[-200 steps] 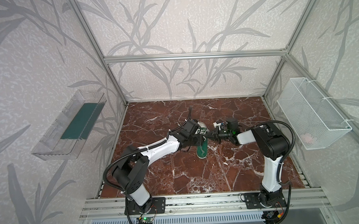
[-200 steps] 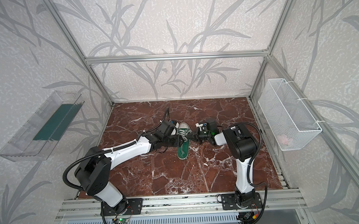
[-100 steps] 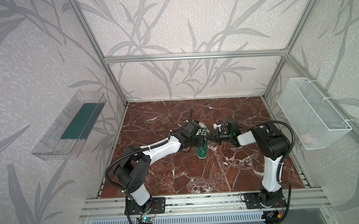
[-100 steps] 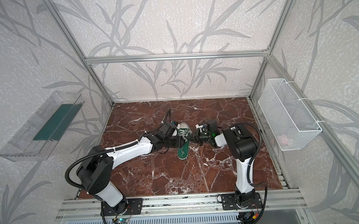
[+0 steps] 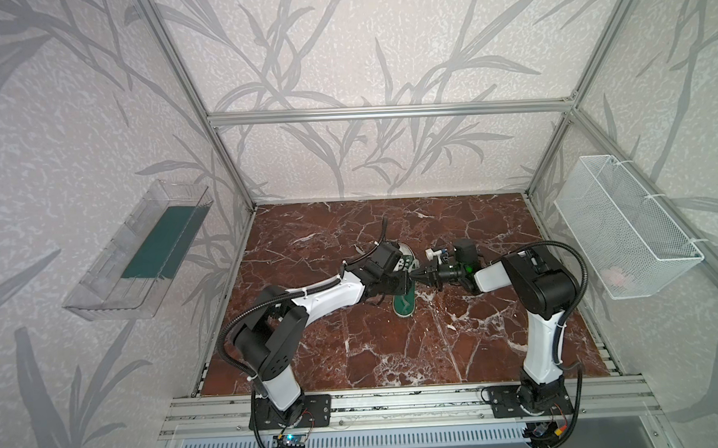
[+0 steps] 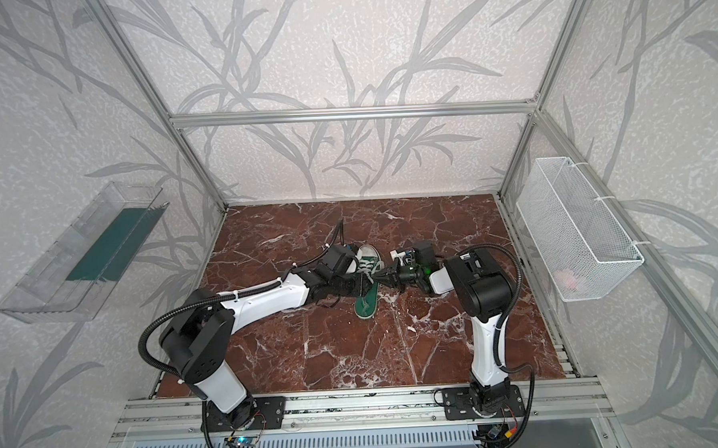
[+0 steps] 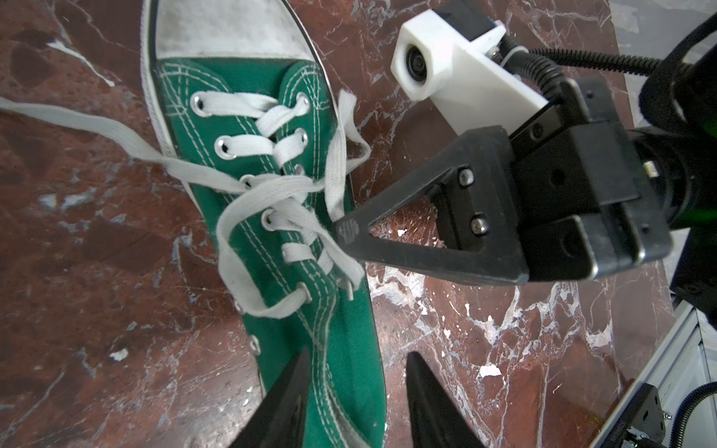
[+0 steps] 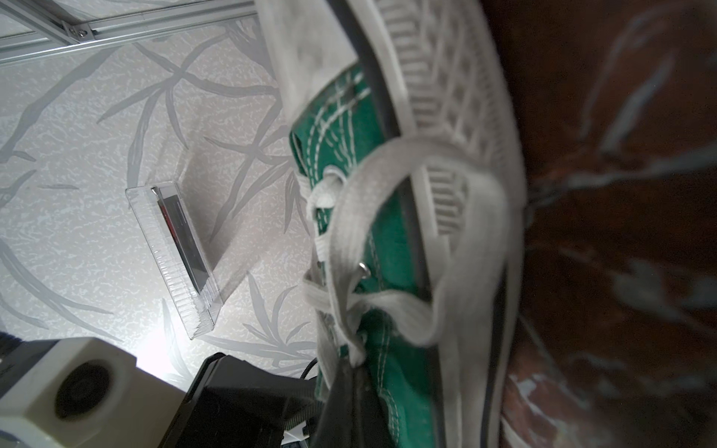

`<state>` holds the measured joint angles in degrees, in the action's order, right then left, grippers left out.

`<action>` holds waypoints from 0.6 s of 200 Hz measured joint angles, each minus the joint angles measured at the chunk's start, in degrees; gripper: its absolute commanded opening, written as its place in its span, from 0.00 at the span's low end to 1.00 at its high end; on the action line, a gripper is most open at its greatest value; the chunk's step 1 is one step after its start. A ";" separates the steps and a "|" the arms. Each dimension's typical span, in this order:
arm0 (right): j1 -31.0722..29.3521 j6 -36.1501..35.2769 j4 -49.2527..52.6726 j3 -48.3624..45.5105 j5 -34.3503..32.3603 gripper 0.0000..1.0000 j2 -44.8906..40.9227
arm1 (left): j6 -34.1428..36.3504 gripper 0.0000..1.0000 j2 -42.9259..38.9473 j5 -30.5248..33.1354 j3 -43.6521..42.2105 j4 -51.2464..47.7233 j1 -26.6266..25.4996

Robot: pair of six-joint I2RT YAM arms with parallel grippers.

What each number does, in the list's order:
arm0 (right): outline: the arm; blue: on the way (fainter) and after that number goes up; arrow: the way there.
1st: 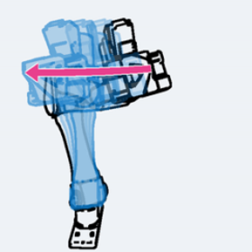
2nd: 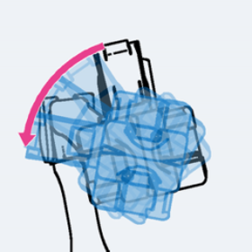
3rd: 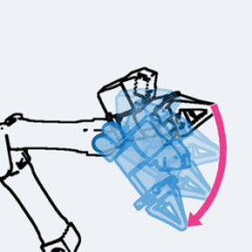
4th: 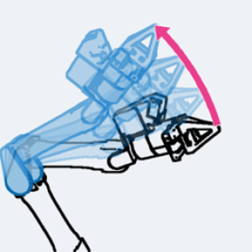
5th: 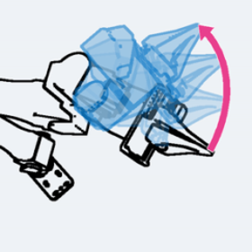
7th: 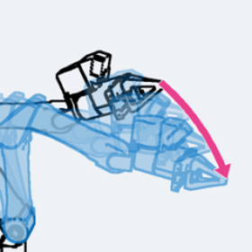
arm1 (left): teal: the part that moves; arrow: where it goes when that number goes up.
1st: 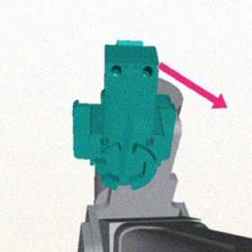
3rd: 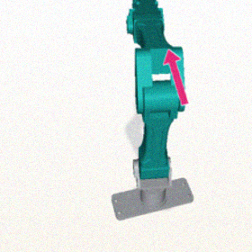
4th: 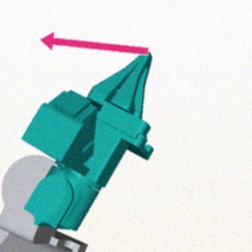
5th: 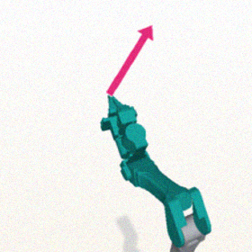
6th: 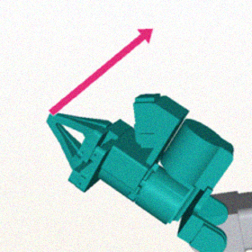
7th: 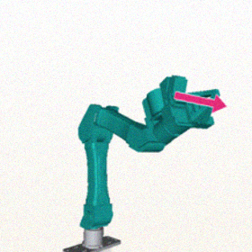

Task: Tie the shoes

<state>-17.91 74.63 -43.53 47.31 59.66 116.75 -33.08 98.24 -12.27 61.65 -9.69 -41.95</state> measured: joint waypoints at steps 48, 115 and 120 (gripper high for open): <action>-0.04 2.36 -3.17 -0.57 1.11 0.00 0.72 | -0.15 0.41 0.68 -0.48 0.00 0.74 0.00; -0.04 2.75 -3.65 -0.57 1.99 0.00 0.96 | -0.55 0.39 2.45 -1.22 0.00 1.70 0.00; -0.04 3.13 -3.96 -0.57 2.05 0.00 1.14 | -0.59 0.39 2.60 -1.27 0.00 1.79 0.00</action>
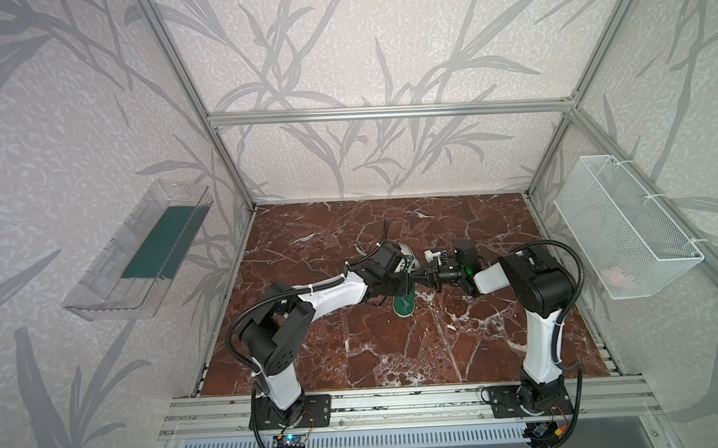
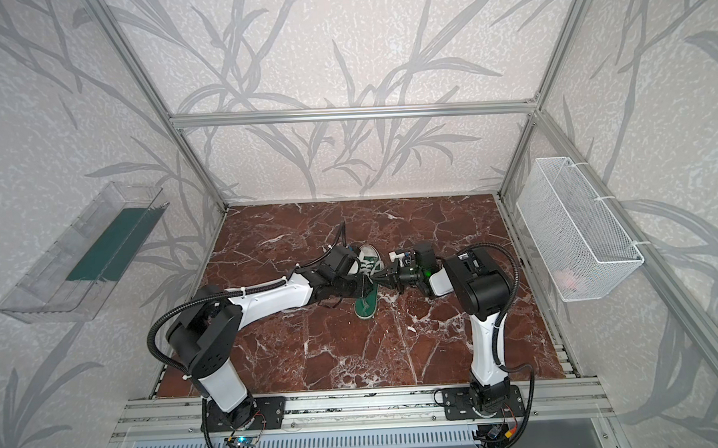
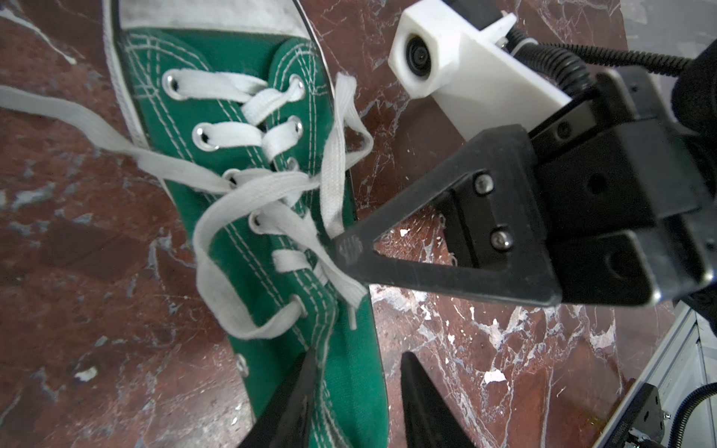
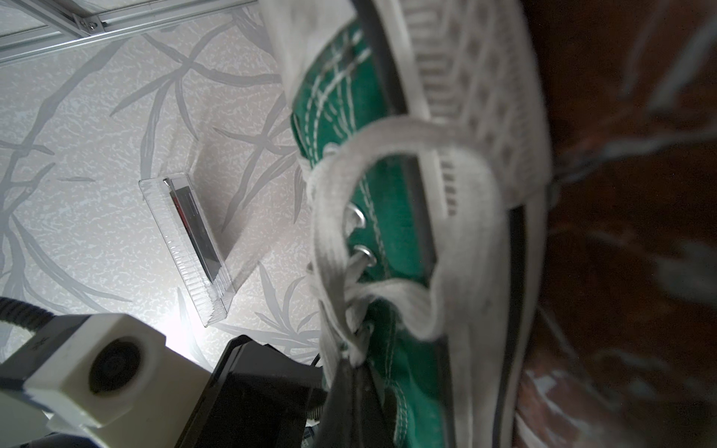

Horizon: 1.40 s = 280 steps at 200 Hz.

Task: Tie the shoes

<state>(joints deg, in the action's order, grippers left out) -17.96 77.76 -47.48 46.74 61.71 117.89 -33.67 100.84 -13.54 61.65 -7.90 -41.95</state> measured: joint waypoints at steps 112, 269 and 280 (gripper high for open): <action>0.00 1.79 -2.14 -0.02 0.48 0.00 0.96 | -0.94 0.35 1.22 -0.24 0.13 1.05 0.02; 0.00 2.84 -3.34 -0.33 0.52 0.00 1.14 | -1.51 0.36 -1.22 -0.07 0.11 1.51 -0.81; 0.00 2.84 -3.43 -0.37 0.52 0.00 1.14 | -1.55 0.36 -1.81 -0.09 0.11 1.77 -0.85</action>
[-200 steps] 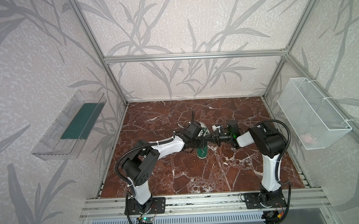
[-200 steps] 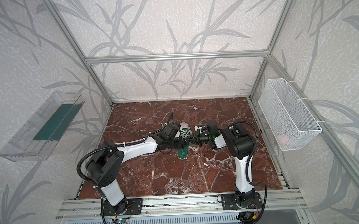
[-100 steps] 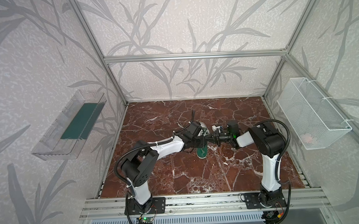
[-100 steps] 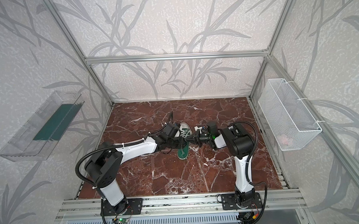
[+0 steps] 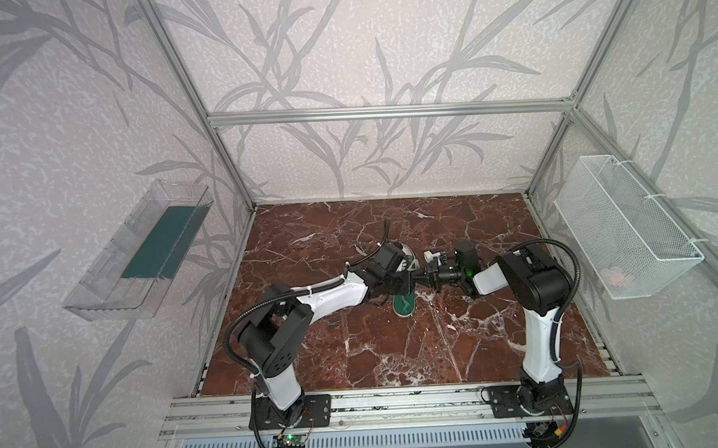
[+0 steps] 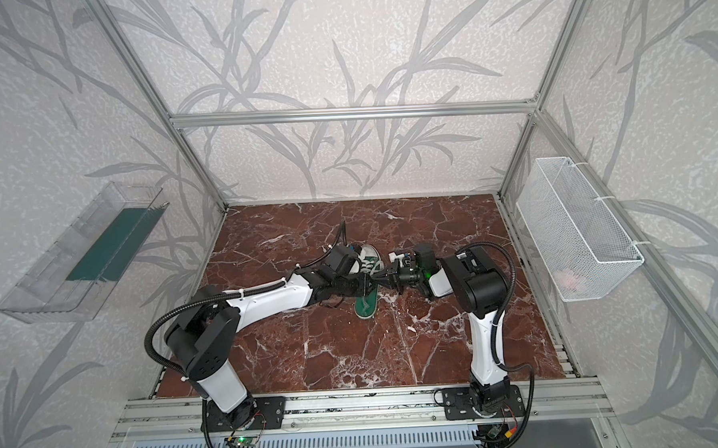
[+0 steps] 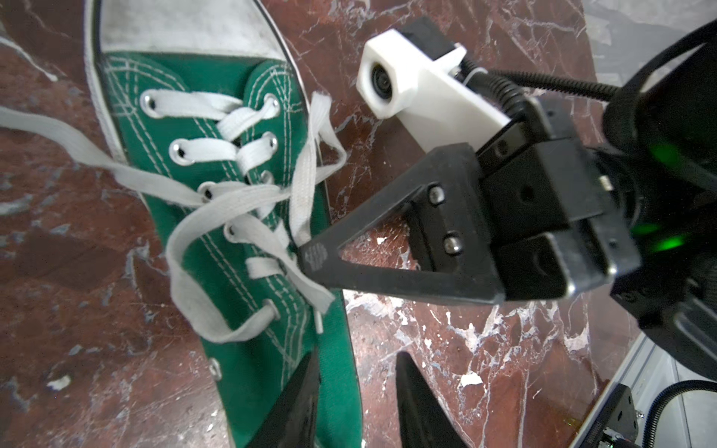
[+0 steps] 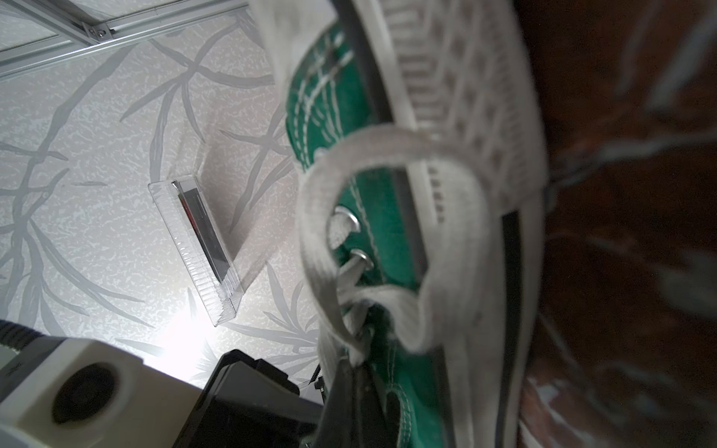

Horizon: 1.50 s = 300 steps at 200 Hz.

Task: Tie the shoes

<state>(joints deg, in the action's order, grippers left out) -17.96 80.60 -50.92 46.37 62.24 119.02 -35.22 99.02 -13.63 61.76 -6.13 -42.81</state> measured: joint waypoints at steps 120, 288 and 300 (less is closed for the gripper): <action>0.00 1.25 -1.68 -0.48 0.07 0.00 0.31 | -0.98 0.36 1.81 -0.44 0.02 0.81 0.02; 0.00 3.76 -5.31 -0.92 0.83 0.00 1.38 | -1.92 0.32 4.70 -1.38 0.02 2.56 0.92; 0.00 3.82 -5.44 -0.92 0.83 0.00 1.42 | -1.92 0.32 4.83 -1.38 0.02 2.71 0.94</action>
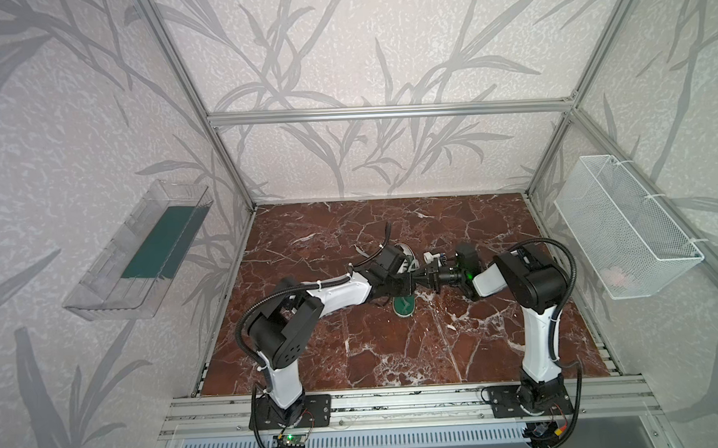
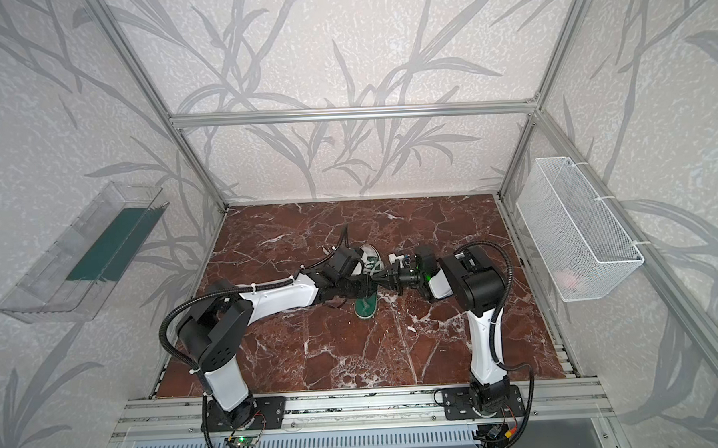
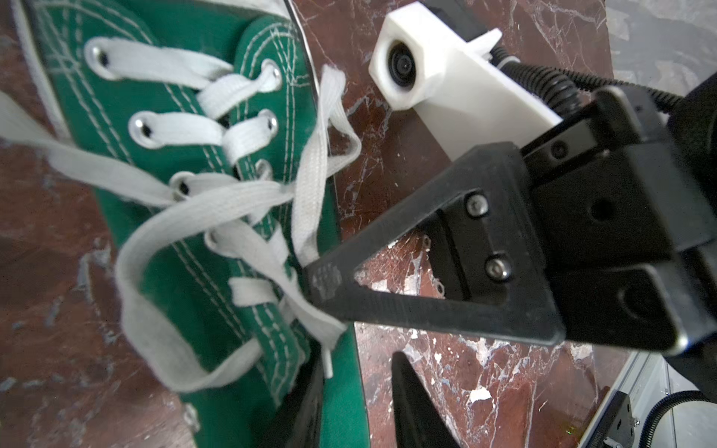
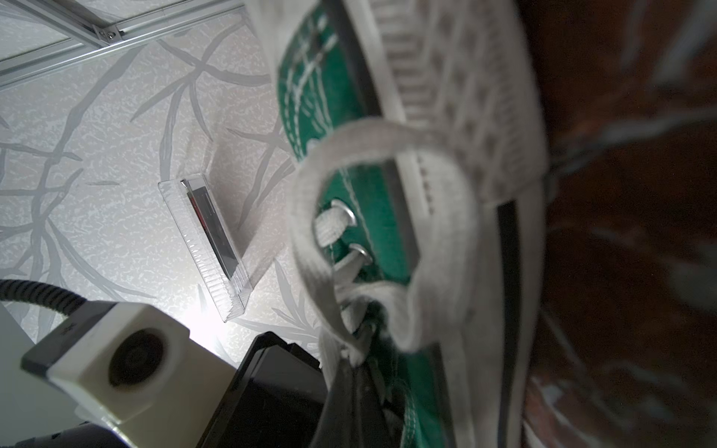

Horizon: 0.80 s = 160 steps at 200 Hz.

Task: Tie the shoes

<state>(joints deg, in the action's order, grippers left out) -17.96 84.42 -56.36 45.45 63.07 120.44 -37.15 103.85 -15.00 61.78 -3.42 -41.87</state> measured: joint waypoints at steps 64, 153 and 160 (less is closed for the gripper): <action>-0.04 0.02 -0.26 0.00 0.00 0.00 0.26 | -0.28 0.19 0.46 -0.07 0.00 0.28 0.26; -0.04 0.44 -0.92 0.00 -0.02 0.15 0.26 | -0.63 0.00 0.50 0.09 0.00 0.22 0.68; -0.07 0.44 -1.05 -0.04 -0.02 0.18 0.26 | -0.63 0.00 0.50 0.09 0.00 0.26 0.68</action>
<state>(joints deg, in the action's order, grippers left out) -18.02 84.86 -57.41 45.41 63.05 120.70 -37.78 104.36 -14.92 61.78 -3.16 -41.19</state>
